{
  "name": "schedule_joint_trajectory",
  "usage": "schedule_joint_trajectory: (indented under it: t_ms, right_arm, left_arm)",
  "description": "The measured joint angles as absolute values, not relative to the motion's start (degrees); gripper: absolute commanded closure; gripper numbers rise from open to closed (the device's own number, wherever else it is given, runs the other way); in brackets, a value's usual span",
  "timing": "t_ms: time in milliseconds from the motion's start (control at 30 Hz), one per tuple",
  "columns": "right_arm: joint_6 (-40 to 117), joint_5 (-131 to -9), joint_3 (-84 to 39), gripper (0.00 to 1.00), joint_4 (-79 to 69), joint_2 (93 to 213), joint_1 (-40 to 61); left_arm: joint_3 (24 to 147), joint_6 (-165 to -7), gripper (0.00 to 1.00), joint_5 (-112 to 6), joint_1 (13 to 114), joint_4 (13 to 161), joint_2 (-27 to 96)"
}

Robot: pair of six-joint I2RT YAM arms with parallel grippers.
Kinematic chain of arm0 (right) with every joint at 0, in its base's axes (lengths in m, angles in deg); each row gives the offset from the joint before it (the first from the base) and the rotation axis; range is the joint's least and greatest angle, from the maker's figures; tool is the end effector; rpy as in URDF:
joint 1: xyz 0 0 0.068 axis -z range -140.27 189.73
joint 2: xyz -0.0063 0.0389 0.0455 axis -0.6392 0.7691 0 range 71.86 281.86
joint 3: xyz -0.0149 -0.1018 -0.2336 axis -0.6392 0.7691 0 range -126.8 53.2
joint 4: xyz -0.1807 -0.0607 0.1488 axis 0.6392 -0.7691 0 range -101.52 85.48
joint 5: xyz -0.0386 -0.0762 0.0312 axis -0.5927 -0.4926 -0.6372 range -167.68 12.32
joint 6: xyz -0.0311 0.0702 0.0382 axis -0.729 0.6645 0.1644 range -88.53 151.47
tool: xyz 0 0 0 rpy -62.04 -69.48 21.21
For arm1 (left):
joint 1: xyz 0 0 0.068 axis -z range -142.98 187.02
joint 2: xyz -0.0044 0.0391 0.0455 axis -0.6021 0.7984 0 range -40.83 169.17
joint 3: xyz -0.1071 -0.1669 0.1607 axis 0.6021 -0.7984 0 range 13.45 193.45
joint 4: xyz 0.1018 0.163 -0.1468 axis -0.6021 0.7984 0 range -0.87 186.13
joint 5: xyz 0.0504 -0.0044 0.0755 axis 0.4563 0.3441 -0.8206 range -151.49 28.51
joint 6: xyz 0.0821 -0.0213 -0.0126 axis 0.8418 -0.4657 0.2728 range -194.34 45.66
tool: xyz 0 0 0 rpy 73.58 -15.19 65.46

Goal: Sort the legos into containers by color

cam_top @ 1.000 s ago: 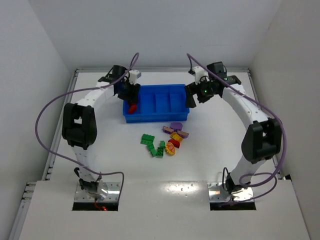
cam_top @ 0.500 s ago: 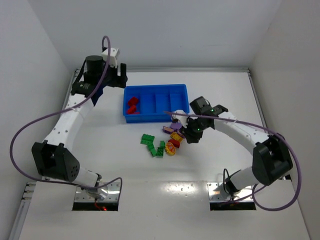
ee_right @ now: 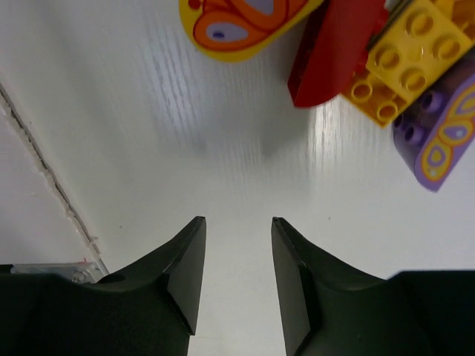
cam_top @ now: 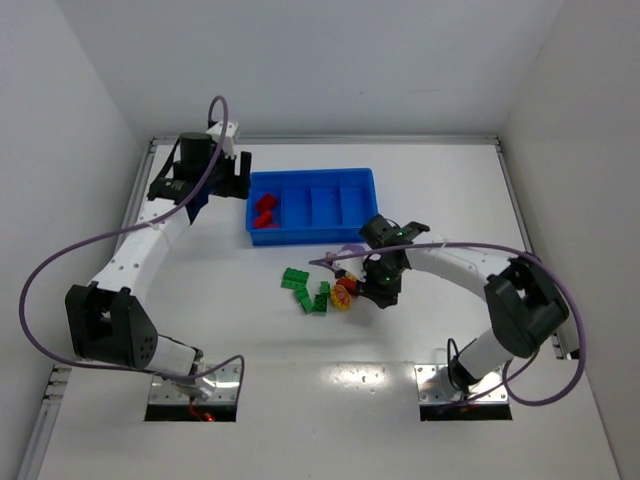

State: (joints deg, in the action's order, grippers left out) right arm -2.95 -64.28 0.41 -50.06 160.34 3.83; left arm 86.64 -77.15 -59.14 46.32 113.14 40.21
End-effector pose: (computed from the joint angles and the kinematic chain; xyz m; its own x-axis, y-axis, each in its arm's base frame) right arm 0.1945 0.1626 0.1316 -0.3218 -0.9117 -0.2553 -0.9467 0.3054 0.1029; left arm 0.3338 -0.0577 0.3062 -0.5298 0.0371 -0.8473 0.1700 0.9834 -0.0633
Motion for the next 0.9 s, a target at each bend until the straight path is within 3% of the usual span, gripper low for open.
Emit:
schedule_joint_trajectory:
  t_ms: [400,900]
  right_arm:
    - [3.2,-65.0,-11.4,0.57,-49.6,176.1,0.9]
    - [5.0,-63.9,-18.7,0.57,-49.8,184.8,-0.8]
  left_arm:
    - [86.2,-75.8,0.17,-59.4,44.2,112.6,40.0]
    - [84.0,-74.4,0.17,-58.7,41.1,112.6,39.7]
